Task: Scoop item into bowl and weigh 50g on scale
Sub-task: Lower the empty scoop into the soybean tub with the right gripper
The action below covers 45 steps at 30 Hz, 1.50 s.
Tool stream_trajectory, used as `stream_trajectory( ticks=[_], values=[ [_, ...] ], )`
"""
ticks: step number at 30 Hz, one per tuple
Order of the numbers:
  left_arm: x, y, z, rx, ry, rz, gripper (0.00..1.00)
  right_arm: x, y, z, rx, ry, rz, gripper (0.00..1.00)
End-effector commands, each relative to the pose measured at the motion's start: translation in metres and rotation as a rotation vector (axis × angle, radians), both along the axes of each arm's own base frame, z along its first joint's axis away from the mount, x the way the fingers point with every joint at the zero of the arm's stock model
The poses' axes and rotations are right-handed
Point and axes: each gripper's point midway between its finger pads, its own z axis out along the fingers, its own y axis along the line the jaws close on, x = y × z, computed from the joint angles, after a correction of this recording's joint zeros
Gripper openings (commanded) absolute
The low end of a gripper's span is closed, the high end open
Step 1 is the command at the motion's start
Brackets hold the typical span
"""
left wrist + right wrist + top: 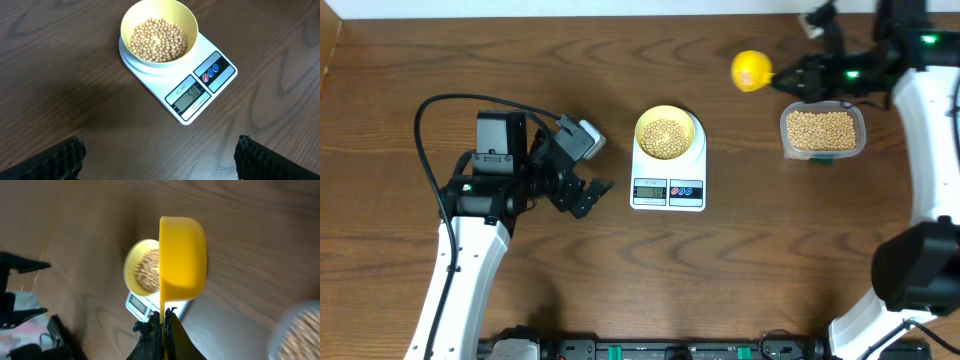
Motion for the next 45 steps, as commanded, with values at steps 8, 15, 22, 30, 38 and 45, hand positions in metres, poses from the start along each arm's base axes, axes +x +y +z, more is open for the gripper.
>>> stream_trajectory(
  ticks=[8, 15, 22, 30, 38, 45],
  values=[
    [-0.001, 0.002, -0.005, 0.005, 0.014, 0.009, 0.98, -0.022, -0.101, -0.034, -0.355, 0.147, -0.236, 0.01],
    [-0.001, 0.003, -0.005, 0.006, 0.014, 0.009, 0.98, -0.026, -0.151, -0.048, -0.692, 0.192, -0.366, 0.01],
    [-0.001, 0.002, -0.005, 0.005, 0.014, 0.009, 0.98, -0.021, -0.161, -0.045, -0.88, 0.166, -0.401, 0.01],
    [-0.001, 0.002, -0.005, 0.005, 0.014, 0.009, 0.97, -0.01, -0.154, -0.05, -1.016, 0.139, -0.369, 0.01],
    [-0.001, 0.003, -0.005, 0.006, 0.014, 0.009, 0.98, -0.004, -0.151, -0.046, -1.065, 0.114, -0.404, 0.01],
    [-0.001, 0.002, -0.005, 0.005, 0.014, 0.009, 0.98, 0.001, -0.124, -0.057, -0.627, 0.224, -0.55, 0.01]
  ],
)
